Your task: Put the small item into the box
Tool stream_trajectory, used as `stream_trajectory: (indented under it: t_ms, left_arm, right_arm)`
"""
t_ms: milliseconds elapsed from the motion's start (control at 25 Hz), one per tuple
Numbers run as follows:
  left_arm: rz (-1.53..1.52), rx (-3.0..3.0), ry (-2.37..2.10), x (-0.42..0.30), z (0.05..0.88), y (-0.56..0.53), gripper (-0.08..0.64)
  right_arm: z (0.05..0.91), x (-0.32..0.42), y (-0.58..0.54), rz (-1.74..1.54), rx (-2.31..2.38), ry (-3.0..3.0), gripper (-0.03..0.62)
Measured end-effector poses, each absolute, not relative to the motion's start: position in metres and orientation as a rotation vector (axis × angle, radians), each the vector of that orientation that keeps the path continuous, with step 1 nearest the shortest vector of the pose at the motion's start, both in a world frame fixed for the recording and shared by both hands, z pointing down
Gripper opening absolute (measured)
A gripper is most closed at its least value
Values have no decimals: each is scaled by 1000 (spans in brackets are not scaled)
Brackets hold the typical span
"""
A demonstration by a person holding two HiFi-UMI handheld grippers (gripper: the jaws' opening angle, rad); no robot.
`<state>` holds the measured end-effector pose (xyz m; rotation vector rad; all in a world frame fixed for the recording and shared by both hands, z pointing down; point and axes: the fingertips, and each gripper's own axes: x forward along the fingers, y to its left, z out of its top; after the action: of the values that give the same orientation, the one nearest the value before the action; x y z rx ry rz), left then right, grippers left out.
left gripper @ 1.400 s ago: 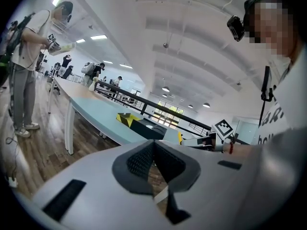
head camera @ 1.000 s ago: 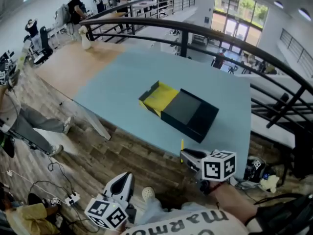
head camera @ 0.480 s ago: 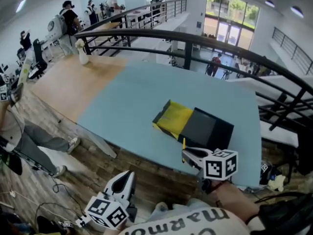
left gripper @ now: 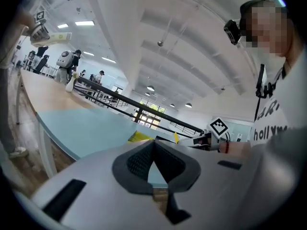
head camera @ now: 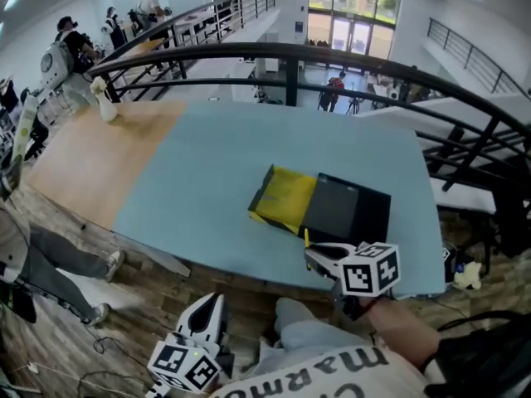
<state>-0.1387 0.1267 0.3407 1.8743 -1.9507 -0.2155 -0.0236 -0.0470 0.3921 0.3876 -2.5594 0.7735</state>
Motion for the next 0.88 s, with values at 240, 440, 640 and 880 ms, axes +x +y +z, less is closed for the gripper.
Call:
stream_trajectory:
  t_ms: [240,440,640,880]
  left_arm:
    - [-201,1895,-1921,-153,355,100,2]
    - [-208,1864,-1921,-174,360,78,2]
    - [-234,1852,-1911,-198,351,46,2]
    - [-222,1873,-1880,-225,350,-6,2]
  right_arm:
    - [408,-39,-68,768,397,-2533,69]
    - [414,-59,-97,798,400,-2527,69]
    - [400,-86,-125,804,381,-2550,69]
    - [400,-113,-175,817,407,-2540,69]
